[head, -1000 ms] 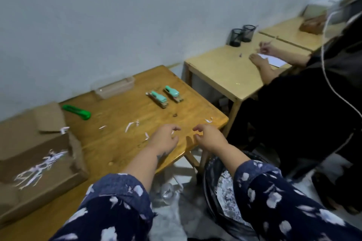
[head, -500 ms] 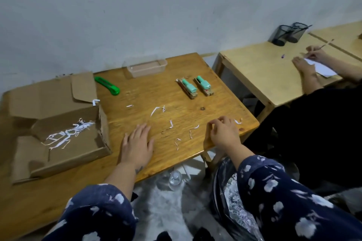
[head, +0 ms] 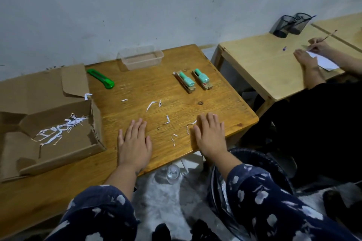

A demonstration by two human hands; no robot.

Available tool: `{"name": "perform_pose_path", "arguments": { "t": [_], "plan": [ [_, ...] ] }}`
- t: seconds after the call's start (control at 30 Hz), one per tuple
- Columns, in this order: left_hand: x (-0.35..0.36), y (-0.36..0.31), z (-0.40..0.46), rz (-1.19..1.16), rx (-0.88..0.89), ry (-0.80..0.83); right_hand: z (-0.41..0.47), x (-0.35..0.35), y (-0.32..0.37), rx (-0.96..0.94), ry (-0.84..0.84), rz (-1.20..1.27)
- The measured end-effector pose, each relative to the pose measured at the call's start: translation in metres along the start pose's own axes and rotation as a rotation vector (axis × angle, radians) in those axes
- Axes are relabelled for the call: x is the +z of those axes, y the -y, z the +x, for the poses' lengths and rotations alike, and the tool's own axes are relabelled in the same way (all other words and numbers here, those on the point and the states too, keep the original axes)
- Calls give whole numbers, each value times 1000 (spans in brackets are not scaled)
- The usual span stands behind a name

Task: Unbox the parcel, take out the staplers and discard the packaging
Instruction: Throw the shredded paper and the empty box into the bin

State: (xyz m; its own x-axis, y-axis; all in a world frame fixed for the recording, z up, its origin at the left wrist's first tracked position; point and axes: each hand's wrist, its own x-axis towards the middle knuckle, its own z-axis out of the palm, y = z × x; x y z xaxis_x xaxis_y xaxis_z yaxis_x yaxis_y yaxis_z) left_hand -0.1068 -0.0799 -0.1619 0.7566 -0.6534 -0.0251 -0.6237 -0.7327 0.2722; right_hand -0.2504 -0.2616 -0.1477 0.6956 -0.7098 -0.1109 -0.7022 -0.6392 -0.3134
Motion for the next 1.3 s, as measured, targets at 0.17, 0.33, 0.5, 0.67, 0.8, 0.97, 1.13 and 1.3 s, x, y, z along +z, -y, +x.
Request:
{"name": "perform_pose_path", "arguments": {
  "t": [0.17,0.33,0.5,0.67,0.8,0.97,1.13,1.3],
  "plan": [
    [-6,5,-1,-47,6,-23,-8,25,51,-180,74,-56],
    [-11,23,6,-34,-63,-62,5,39,85,-265,88,-121],
    [-11,25,6,-56,-96,-101,40,34,121,-416,86,51],
    [-12,24,10,-88,-118,-123,87,26,166,-540,96,-2],
    [-12,25,13,-47,-135,-87,106,34,194,-640,212,-89],
    [-12,26,12,-68,-130,-86,109,25,189,-677,213,-220],
    [-12,25,11,-103,-130,-92,99,7,140,-517,189,-154],
    [-13,26,9,-85,-120,-90,57,5,115,-472,153,-46]
  ]
}}
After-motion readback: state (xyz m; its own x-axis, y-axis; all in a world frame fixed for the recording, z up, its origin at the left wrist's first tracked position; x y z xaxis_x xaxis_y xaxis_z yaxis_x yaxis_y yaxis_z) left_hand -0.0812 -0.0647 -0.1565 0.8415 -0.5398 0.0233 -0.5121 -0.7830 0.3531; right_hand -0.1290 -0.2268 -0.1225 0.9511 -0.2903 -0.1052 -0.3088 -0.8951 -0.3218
